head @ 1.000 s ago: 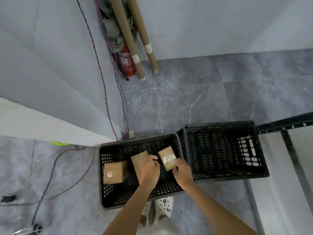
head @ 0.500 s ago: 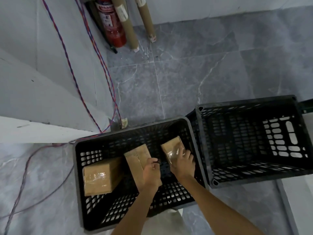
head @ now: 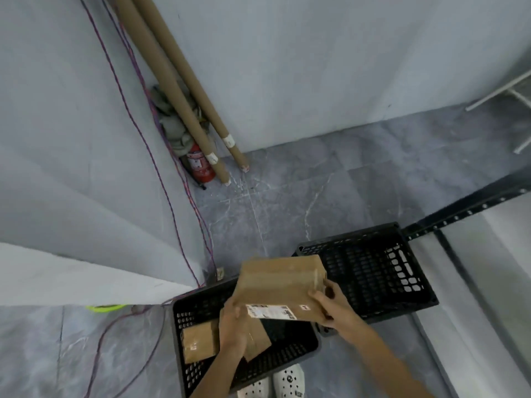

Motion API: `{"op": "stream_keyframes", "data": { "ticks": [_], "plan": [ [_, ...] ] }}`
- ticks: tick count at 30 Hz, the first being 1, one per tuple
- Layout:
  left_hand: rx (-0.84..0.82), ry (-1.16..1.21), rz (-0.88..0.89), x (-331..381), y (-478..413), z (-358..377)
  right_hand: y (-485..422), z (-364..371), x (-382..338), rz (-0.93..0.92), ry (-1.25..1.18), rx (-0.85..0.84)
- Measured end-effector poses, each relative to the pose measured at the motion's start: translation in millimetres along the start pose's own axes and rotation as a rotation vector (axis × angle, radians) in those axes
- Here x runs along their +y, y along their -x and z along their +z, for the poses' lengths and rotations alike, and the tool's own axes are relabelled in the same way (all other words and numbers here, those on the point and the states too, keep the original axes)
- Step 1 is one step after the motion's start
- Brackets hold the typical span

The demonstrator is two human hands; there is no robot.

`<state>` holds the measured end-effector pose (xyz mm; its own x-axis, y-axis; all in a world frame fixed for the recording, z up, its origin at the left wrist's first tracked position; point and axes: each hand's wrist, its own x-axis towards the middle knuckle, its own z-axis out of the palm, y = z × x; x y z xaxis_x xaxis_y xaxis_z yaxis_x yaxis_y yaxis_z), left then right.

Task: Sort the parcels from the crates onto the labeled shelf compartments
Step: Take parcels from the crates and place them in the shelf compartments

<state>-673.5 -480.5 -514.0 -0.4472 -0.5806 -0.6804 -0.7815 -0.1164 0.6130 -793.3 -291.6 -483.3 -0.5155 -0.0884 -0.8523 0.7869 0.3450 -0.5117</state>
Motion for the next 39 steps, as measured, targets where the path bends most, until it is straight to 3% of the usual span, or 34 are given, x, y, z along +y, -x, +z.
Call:
{"op": "stream_keyframes", "data": {
  "ticks": [5, 10, 15, 29, 39],
  "plan": [
    [0.094, 0.022, 0.184, 130, 72, -55, 107, -43, -95, -0.092, -0.127, -0.109],
    [-0.028, 0.075, 0.338, 239, 124, -94, 195, -71, -168, -0.176, -0.218, -0.242],
    [-0.048, 0.128, 0.505, 306, 167, -116, 262, -100, -214, -0.275, -0.295, -0.241],
    [-0.460, 0.024, 0.866, 363, 237, -135, 373, -166, -244, -0.599, -0.277, -0.024],
    [-0.663, 0.069, 0.917, 371, 284, -113, 417, -176, -245, -0.942, -0.251, 0.172]
  ]
}}
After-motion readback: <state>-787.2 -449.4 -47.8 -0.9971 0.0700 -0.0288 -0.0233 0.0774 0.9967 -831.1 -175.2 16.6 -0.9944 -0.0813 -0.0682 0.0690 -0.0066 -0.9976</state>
